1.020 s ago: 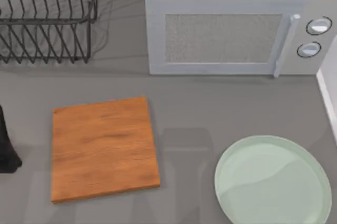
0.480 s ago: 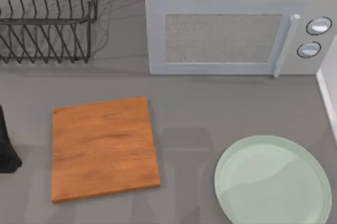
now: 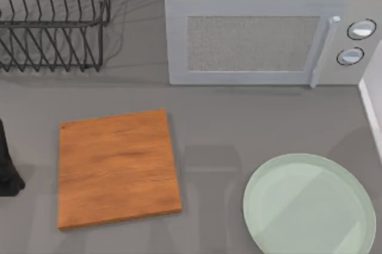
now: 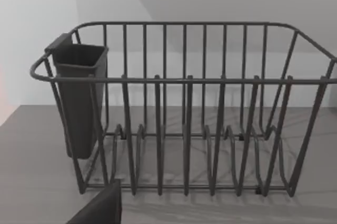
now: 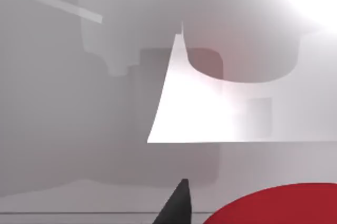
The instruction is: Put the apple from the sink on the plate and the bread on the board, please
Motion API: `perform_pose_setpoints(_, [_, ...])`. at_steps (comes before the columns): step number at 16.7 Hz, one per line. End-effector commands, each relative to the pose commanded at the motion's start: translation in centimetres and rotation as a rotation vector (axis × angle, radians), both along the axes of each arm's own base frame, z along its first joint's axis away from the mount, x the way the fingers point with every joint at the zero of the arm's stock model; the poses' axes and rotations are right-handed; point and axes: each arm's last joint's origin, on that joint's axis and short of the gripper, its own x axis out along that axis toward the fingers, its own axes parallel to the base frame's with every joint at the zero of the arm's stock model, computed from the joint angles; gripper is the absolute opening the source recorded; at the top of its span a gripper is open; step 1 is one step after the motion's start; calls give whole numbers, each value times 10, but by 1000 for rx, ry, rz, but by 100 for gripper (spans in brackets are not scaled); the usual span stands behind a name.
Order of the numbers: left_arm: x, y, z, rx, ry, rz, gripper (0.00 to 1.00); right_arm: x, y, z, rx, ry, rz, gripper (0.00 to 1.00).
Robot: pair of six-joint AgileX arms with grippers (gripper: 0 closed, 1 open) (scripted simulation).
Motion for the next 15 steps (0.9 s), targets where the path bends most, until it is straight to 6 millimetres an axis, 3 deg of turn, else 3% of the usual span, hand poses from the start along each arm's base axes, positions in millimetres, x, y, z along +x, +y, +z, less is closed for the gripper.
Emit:
perform_pose_setpoints(3, [0,0,0,0,0,0,100,-2,1,26,-5,-12,0,0])
perform_pose_setpoints(9, [0,0,0,0,0,0,100,0,4,31,-9,-24,-1,0])
perform_pose_setpoints(12, [0,0,0,0,0,0,100,3,29,51,-14,-54,-5,0])
perform_pose_setpoints(15, [0,0,0,0,0,0,100,-2,76,69,-2,-56,-11,0])
